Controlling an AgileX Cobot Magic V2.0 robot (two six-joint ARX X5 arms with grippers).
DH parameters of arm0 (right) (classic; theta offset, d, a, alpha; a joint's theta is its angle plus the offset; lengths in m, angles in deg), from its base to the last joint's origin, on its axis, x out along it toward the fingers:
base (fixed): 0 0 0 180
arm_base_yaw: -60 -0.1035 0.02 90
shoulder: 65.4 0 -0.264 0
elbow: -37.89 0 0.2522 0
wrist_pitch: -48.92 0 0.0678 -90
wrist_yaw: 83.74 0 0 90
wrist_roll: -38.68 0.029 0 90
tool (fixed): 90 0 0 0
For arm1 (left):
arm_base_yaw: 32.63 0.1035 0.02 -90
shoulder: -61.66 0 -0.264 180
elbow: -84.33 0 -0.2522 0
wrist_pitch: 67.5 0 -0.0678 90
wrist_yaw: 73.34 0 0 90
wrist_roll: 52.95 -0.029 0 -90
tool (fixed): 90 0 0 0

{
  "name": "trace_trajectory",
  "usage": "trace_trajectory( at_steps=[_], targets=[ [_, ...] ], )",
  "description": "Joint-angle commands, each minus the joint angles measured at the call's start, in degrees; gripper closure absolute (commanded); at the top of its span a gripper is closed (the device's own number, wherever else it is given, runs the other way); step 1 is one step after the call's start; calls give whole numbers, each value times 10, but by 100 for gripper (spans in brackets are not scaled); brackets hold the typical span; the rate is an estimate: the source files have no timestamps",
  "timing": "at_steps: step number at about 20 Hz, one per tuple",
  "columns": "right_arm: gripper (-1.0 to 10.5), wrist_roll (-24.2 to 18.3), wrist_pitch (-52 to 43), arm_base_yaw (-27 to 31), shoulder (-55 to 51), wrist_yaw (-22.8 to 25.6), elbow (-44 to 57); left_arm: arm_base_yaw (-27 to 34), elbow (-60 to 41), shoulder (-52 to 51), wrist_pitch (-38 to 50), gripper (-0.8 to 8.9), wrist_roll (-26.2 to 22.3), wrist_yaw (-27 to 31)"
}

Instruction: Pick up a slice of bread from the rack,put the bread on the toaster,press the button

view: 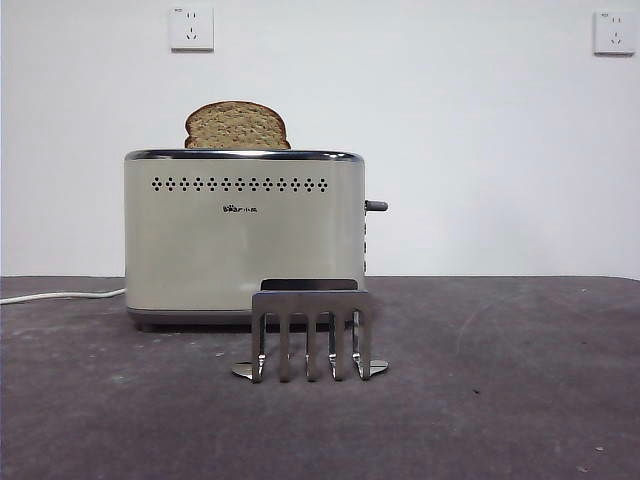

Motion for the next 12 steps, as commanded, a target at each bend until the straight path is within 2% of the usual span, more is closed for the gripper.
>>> trace_trajectory(
  at_steps=[1, 2, 12],
  targets=[
    [946, -3, -3, 0, 2, 1, 2, 2, -9, -2, -2, 817, 42, -1],
    [946, -3, -3, 0, 2, 1, 2, 2, -9, -2, 2, 817, 56, -1],
    [946, -3, -3, 0, 2, 1, 2, 2, -8, -1, 2, 817, 56, 2]
  ],
)
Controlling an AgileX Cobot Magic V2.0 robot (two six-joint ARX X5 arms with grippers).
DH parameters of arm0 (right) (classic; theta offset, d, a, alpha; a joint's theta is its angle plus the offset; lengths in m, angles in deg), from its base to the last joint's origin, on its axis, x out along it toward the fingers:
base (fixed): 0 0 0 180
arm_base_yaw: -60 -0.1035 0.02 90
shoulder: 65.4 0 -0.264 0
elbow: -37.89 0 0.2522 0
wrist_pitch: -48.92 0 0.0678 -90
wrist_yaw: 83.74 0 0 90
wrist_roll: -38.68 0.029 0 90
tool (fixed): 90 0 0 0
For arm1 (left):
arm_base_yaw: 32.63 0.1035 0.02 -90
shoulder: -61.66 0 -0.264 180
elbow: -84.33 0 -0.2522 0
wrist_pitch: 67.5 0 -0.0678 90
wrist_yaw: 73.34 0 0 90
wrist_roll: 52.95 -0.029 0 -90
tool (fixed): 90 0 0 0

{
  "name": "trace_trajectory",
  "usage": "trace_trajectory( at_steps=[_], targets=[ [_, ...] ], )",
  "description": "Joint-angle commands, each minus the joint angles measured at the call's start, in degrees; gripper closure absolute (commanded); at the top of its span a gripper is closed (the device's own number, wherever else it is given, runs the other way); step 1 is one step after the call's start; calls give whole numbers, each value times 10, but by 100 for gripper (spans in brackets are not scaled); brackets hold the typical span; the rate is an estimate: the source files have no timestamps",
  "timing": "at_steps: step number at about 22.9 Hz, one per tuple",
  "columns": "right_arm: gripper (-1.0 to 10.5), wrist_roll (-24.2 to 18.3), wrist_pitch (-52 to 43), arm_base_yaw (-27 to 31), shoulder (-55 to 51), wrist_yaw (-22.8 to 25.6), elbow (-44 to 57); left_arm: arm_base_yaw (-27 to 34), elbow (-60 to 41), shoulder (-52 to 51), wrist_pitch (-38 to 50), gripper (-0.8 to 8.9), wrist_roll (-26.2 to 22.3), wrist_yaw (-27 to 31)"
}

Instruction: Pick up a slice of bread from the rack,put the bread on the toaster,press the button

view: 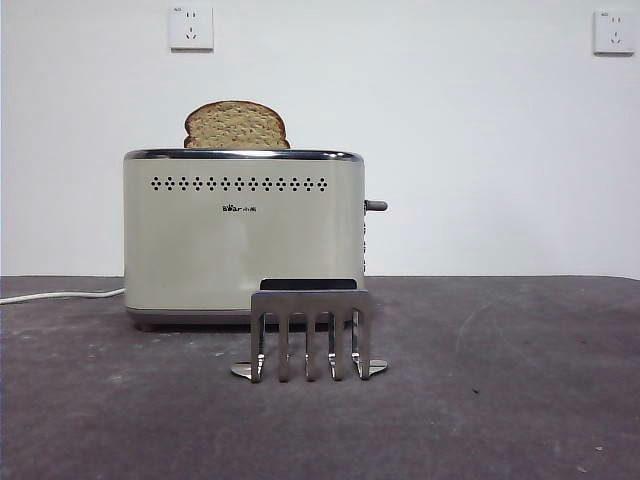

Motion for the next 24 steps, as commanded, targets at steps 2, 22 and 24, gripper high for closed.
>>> trace_trajectory(
  at_steps=[2, 22, 24],
  targets=[
    [946, -3, -3, 0, 2, 1, 2, 2, -8, -1, 1, 817, 5, 1],
    [946, 115, -499, 126, -378, 184, 457, 2, -8, -1, 1, 817, 5, 1],
    [946, 115, -544, 135, -421, 184, 521, 2, -8, -1, 1, 817, 5, 1]
  ],
)
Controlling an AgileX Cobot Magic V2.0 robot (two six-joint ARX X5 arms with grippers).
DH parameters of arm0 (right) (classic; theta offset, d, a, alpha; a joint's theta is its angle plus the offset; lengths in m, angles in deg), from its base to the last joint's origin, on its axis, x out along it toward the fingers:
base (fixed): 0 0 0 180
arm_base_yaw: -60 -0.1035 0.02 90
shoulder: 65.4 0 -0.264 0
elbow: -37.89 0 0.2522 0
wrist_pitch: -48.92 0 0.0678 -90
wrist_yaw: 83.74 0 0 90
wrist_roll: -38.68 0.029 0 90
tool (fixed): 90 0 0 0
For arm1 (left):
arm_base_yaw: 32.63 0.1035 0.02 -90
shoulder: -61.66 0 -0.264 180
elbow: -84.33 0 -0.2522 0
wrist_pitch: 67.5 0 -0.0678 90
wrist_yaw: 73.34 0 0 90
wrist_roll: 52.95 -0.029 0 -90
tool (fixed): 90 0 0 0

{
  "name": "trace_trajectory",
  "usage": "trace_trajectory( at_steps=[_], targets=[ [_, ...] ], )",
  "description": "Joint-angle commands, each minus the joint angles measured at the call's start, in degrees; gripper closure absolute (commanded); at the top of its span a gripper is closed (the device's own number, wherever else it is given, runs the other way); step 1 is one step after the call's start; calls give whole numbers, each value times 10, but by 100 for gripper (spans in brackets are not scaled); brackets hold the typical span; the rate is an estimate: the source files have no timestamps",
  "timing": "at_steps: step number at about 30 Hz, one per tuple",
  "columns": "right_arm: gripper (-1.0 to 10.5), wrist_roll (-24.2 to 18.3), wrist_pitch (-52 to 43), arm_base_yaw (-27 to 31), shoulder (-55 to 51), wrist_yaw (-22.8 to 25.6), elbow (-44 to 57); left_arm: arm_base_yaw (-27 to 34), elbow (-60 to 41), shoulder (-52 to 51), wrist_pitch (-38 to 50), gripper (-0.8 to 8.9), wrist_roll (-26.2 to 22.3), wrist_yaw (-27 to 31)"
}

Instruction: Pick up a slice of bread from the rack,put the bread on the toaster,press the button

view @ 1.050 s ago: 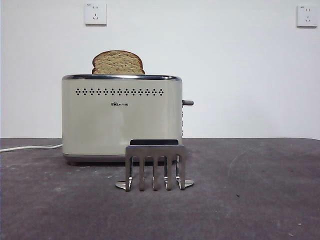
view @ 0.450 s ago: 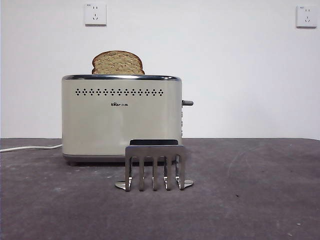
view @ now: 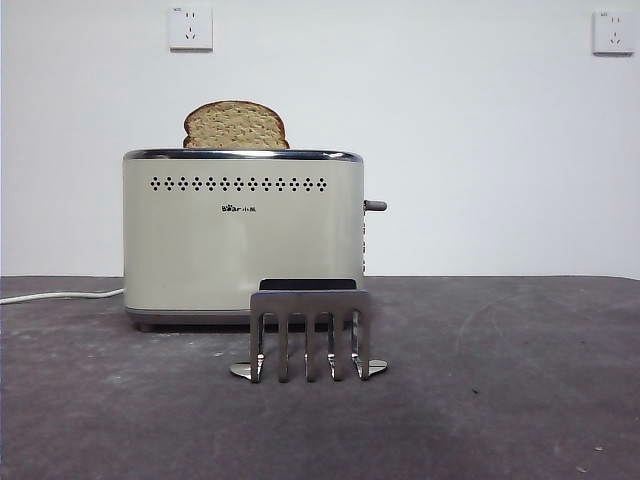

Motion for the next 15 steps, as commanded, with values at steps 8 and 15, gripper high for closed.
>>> trace_trajectory(
  at_steps=[8, 15],
  targets=[
    [946, 12, -89, 25, -166, 0, 252, 2, -8, -1, 1, 817, 5, 1],
    [946, 26, -99, 26, -241, 16, 352, 2, -8, -1, 1, 817, 5, 1]
  ],
)
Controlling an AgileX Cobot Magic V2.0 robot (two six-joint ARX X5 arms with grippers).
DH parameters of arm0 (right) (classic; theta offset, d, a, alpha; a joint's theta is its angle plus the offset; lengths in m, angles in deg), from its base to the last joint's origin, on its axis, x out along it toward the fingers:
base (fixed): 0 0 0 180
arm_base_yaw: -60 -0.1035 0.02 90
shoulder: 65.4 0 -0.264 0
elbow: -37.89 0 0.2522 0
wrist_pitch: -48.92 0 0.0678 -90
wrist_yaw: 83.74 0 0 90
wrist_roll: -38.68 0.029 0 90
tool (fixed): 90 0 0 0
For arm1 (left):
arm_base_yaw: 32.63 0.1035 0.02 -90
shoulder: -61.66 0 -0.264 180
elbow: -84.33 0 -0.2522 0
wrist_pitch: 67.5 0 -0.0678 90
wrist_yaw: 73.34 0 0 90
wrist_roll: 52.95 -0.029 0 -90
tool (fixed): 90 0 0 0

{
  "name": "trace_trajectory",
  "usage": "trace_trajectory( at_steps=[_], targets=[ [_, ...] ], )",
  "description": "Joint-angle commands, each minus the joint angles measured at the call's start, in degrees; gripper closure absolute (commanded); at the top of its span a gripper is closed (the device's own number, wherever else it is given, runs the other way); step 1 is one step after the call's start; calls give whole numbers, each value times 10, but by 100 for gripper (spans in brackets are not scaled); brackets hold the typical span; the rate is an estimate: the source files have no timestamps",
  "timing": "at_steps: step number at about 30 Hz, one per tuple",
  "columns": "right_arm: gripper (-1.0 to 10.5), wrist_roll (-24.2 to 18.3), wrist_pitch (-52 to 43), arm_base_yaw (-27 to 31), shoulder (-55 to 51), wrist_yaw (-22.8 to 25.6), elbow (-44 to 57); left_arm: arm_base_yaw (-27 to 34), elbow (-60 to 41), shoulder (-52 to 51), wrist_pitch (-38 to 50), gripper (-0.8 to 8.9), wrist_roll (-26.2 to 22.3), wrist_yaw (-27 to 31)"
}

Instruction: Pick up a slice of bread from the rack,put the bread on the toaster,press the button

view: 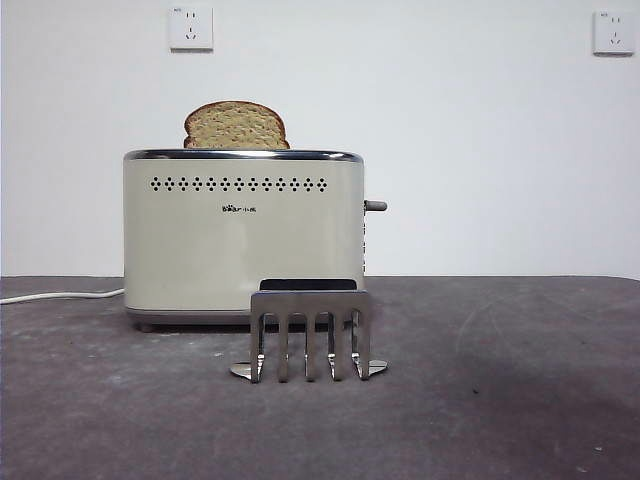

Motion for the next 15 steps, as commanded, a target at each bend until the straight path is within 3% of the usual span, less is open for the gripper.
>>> trace_trajectory(
  at_steps=[1, 15],
  targets=[
    [946, 18, -9, 0, -23, 17, 31, 2, -8, -1, 1, 817, 5, 1],
    [946, 22, 61, 0, -74, 22, 66, 2, -8, -1, 1, 817, 5, 1]
  ],
)
